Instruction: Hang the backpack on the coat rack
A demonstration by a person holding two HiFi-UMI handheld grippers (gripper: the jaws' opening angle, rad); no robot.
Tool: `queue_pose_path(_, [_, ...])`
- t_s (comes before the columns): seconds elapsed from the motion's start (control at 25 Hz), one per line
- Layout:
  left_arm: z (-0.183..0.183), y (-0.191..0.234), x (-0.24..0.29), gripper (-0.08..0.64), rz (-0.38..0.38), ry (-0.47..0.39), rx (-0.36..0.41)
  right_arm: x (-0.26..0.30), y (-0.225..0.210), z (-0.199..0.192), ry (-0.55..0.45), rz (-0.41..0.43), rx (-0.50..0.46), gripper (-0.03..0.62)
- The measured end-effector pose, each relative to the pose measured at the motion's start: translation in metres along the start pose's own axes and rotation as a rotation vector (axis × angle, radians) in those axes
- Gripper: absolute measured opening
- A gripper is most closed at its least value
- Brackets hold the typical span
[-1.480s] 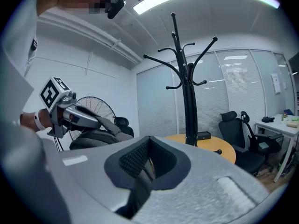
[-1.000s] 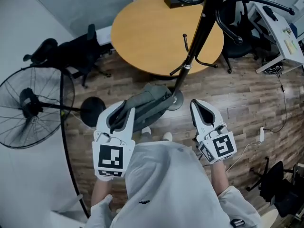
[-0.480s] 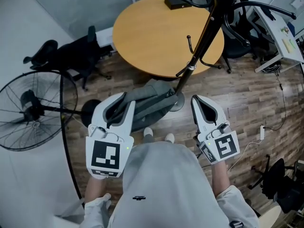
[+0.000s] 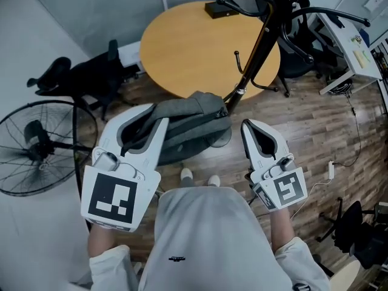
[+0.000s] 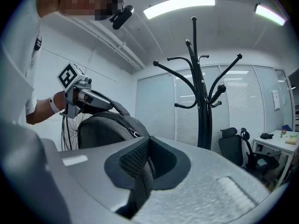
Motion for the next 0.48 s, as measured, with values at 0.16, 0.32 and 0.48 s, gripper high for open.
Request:
queue_pose_path(0.16, [0.02,0.007,-0.001,0.091,-0.039,0.001,0.043,0.007,-0.002,0.012,-0.002,0.017,-0.023,0.0])
queue_pose_path(0.32, [0.035,0.007,-0.003,0.091,-0.09,0.005,0.082,0.006,0.006,0.033,-0.017,0.084,-0.025,0.009])
queue_pose_path(0.48, [0.047,0.01,-0.003,0.09,-0.141,-0.011,0.133,0.011,0.011,0.051,-0.006,0.239,0.022,0.142])
Point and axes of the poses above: the fingertips, and each gripper's own axes: x forward along the fingers, y to its left, z out of its top, the point moved 5 cm from there along -x, backward along the fingers, and after that the axes turned 3 degrees about -z, right-handed, at the moved point
